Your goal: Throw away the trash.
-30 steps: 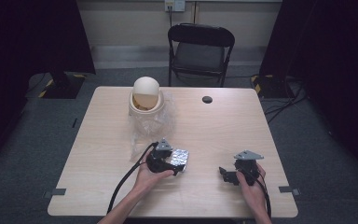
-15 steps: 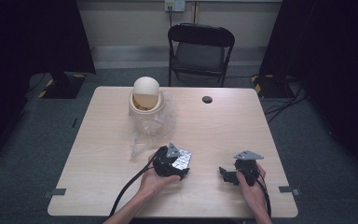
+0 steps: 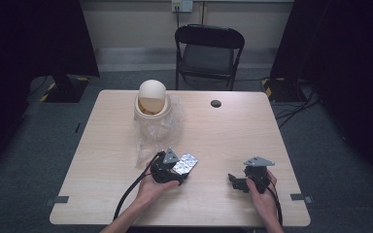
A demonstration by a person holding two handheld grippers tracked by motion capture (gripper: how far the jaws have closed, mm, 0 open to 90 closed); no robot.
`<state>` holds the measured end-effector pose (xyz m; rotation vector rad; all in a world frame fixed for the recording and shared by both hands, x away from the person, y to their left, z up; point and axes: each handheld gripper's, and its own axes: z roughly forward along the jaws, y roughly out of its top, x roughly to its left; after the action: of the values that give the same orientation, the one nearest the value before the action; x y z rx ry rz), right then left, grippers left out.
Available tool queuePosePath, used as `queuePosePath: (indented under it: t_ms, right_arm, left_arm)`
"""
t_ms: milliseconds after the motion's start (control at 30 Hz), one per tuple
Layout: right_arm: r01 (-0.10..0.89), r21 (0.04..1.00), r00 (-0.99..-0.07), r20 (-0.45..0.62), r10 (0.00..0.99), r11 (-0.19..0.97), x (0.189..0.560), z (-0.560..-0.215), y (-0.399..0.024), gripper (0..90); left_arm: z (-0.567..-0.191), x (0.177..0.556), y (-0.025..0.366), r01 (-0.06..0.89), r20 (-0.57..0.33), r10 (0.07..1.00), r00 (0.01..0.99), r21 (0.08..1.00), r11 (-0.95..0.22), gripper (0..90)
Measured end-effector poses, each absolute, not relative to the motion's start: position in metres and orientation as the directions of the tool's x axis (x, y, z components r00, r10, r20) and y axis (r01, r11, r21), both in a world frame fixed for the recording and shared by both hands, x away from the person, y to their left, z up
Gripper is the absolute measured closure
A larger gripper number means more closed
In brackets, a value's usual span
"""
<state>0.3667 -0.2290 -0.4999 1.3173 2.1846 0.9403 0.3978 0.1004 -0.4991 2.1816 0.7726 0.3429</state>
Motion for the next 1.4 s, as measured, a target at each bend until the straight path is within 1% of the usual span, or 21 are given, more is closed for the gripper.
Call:
queuePosePath:
  t_ms: [33,133,167,200,233,333,367,400,433,467,600,700,867,900,1067,1400]
  right_arm:
    - [0.602,0.730,-0.463,-0.009,0.886,0.322,0.367,-0.500,-0.229,10.6]
    - [0.602,0.730,-0.463,-0.009,0.886,0.322,0.367,-0.500,-0.229,10.6]
    - [0.602,0.730,-0.463,-0.009,0.886,0.323,0.367,-0.500,-0.229,10.6]
    - [0.602,0.730,-0.463,-0.009,0.886,0.323,0.367,-0.500,-0.229,10.6]
    - [0.602,0.730,-0.463,-0.010,0.886,0.323,0.367,-0.500,-0.229,10.7]
    - [0.602,0.730,-0.463,-0.010,0.886,0.323,0.367,-0.500,-0.229,10.6]
    - [0.602,0.730,-0.463,-0.009,0.886,0.322,0.367,-0.500,-0.229,10.7]
    - [0.602,0.730,-0.463,-0.009,0.886,0.322,0.367,-0.500,-0.229,10.7]
    - [0.602,0.730,-0.463,-0.010,0.886,0.322,0.367,-0.500,-0.229,10.6]
    - [0.602,0.730,-0.463,-0.010,0.886,0.323,0.367,-0.500,-0.229,10.6]
    - [0.602,0.730,-0.463,-0.010,0.886,0.323,0.367,-0.500,-0.229,10.6]
    - [0.602,0.730,-0.463,-0.009,0.886,0.323,0.367,-0.500,-0.229,10.7]
    - [0.602,0.730,-0.463,-0.009,0.886,0.322,0.367,-0.500,-0.229,10.6]
    - [0.603,0.730,-0.463,-0.009,0.886,0.323,0.367,-0.500,-0.229,10.6]
    - [0.602,0.730,-0.463,-0.009,0.886,0.322,0.367,-0.500,-0.229,10.7]
    - [0.603,0.730,-0.463,-0.009,0.886,0.322,0.367,-0.500,-0.229,10.6]
  left_arm:
    - [-0.499,0.398,0.101,0.420,-0.005,0.631,0.776,0.751,-0.509,29.6]
    - [-0.499,0.399,0.101,0.424,-0.012,0.636,0.772,0.755,-0.500,29.8]
    - [-0.499,0.399,0.100,0.422,-0.004,0.636,0.772,0.751,-0.508,27.1]
    - [-0.499,0.399,0.100,0.421,-0.002,0.633,0.774,0.748,-0.512,27.1]
    - [-0.499,0.400,0.099,0.423,-0.002,0.636,0.771,0.749,-0.510,25.2]
    - [-0.499,0.400,0.099,0.423,-0.002,0.637,0.771,0.749,-0.510,25.1]
    - [-0.499,0.400,0.099,0.422,-0.002,0.636,0.772,0.749,-0.511,27.8]
    - [-0.499,0.399,0.099,0.418,-0.010,0.633,0.774,0.759,-0.499,27.8]
    - [-0.499,0.400,0.100,0.415,-0.003,0.629,0.778,0.754,-0.509,31.9]
    - [-0.499,0.400,0.099,0.415,-0.003,0.629,0.778,0.754,-0.509,32.6]
    - [-0.499,0.401,0.100,0.413,-0.008,0.625,0.781,0.757,-0.507,33.1]
    - [-0.499,0.402,0.103,0.427,-0.037,0.623,0.781,0.759,-0.491,33.3]
    - [-0.491,0.400,0.109,0.410,-0.027,0.621,0.783,0.773,-0.484,33.7]
    - [-0.490,0.399,0.110,0.414,-0.042,0.621,0.782,0.781,-0.468,33.6]
    - [-0.484,0.397,0.117,0.400,-0.034,0.623,0.782,0.793,-0.459,33.7]
    - [-0.469,0.395,0.133,0.388,-0.059,0.629,0.776,0.829,-0.402,33.8]
